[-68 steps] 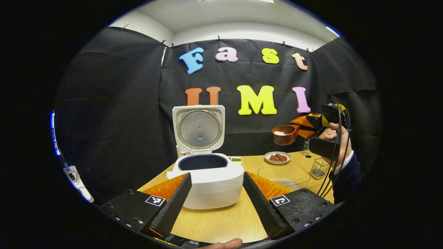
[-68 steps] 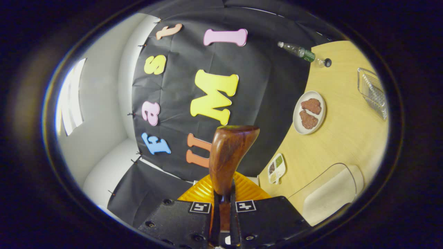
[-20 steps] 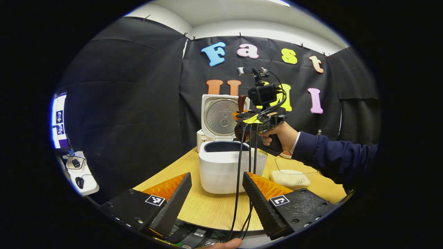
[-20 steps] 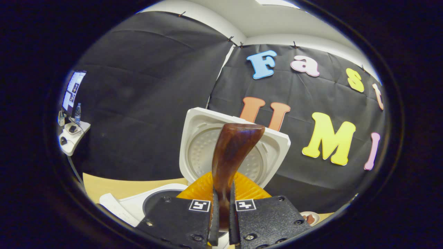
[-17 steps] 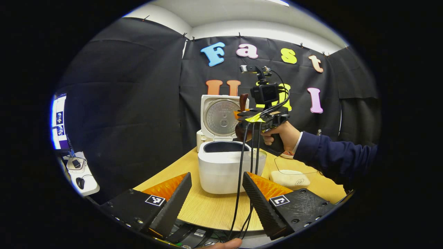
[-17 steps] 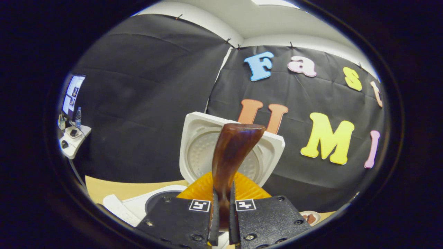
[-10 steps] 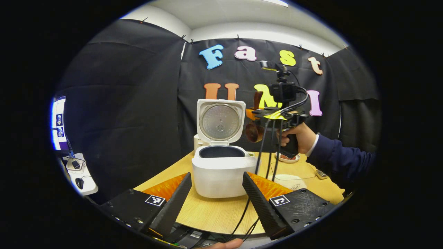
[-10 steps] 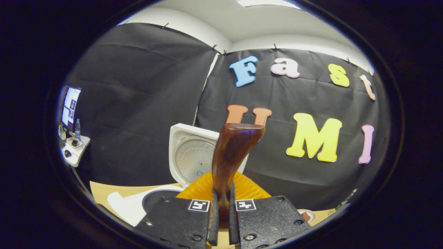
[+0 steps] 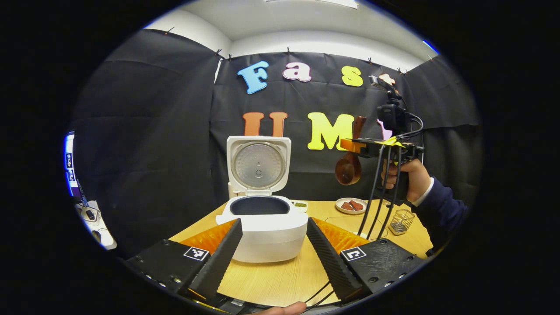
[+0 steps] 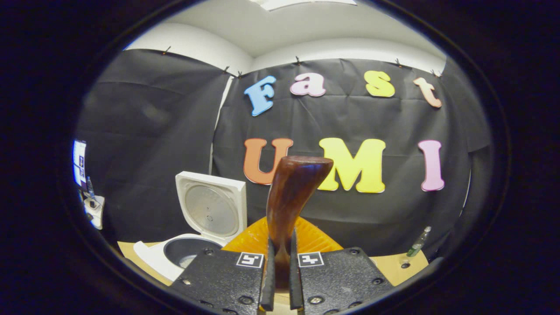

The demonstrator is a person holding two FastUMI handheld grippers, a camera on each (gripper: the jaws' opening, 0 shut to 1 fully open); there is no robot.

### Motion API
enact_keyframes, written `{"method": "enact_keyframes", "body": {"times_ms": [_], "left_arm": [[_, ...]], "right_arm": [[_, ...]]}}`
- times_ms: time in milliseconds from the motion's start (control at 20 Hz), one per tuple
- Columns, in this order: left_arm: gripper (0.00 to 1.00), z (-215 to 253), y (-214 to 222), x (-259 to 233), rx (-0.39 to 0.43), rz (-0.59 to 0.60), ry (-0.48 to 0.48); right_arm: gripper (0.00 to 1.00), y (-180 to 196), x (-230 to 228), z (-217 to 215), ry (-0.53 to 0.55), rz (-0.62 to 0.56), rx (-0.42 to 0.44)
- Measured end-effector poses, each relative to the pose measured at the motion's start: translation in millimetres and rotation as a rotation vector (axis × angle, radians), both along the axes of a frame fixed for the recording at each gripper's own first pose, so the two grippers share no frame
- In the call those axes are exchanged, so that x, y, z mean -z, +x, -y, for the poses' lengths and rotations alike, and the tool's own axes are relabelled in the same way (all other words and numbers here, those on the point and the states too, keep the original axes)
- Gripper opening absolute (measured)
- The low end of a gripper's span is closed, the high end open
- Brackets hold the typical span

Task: Close the left gripper, press the button to open the rice cooker; take a wooden spoon from the chopstick holder with the right hand, scoop a spoonful of rice and pour it into the rice cooker, then put the wooden spoon back into the chopstick holder.

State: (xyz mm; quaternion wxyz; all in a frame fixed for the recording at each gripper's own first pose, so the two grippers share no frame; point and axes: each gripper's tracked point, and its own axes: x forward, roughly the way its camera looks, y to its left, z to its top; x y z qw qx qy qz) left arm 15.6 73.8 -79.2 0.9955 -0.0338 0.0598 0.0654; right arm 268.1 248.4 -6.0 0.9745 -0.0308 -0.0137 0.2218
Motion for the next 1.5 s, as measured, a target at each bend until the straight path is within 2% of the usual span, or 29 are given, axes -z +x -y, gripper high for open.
{"method": "enact_keyframes", "body": {"times_ms": [350,700,950,1150,1350,1500], "left_arm": [[0.94,26.1,27.1,-28.1,0.034,0.087,0.002],[0.94,46.8,46.4,-23.6,0.073,0.092,0.002],[0.94,46.3,43.0,-19.4,0.051,0.074,0.019],[0.94,44.1,46.2,-21.3,0.027,0.086,0.017],[0.94,53.4,51.6,-15.0,0.040,0.066,0.012],[0.94,52.0,58.2,-14.2,0.023,0.051,0.001]], "right_arm": [[0.16,-15.0,-2.4,103.3,0.002,-0.018,0.119],[0.16,-13.7,9.0,189.8,0.025,-0.062,0.242],[0.16,-3.4,46.8,230.0,0.036,-0.114,0.290],[0.16,13.3,94.3,273.3,0.049,-0.202,0.366],[0.16,27.6,140.8,311.5,0.059,-0.287,0.434],[0.17,35.7,170.0,325.6,0.084,-0.346,0.452]]}}
